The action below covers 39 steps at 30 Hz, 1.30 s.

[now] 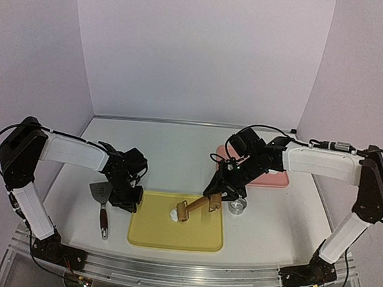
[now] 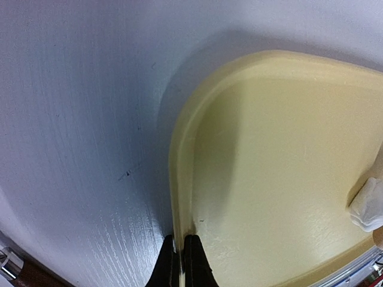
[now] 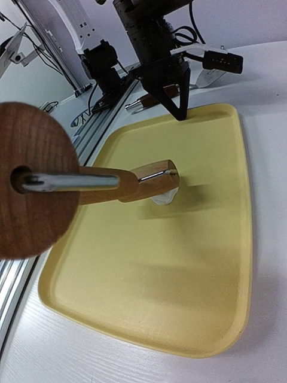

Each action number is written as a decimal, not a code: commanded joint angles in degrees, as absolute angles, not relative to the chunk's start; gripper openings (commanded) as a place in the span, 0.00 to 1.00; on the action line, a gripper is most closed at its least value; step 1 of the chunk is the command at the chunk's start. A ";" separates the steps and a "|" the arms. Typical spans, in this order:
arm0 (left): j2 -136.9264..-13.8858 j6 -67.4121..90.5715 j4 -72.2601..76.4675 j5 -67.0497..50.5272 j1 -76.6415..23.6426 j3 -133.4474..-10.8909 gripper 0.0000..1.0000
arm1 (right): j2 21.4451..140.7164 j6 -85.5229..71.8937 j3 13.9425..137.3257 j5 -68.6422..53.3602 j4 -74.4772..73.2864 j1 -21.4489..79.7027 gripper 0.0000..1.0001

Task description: Roll out the dumpling wrappers from the dough

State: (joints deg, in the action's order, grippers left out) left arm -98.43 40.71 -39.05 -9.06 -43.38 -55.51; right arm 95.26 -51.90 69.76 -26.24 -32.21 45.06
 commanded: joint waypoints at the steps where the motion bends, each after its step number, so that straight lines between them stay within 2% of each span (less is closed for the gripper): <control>1: -99.94 40.37 -37.04 -7.72 -44.73 -56.12 0.00 | 97.82 -50.80 71.34 -24.42 -35.33 46.58 0.00; 9: -100.94 40.08 -36.83 -7.78 -45.56 -56.92 0.00 | 100.18 -51.23 71.56 -21.41 -35.70 48.06 0.00; 28: -102.58 39.56 -37.79 -6.83 -45.71 -58.18 0.00 | 103.75 -49.75 76.97 -8.81 -53.31 49.17 0.00; 39: -102.67 38.60 -36.31 -8.26 -45.84 -58.18 0.00 | 106.37 -47.93 79.95 -10.89 -53.15 49.20 0.00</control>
State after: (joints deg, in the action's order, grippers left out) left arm -99.81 39.24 -40.49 -7.44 -44.84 -57.43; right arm 102.52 -49.47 79.94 -14.52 -46.35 48.45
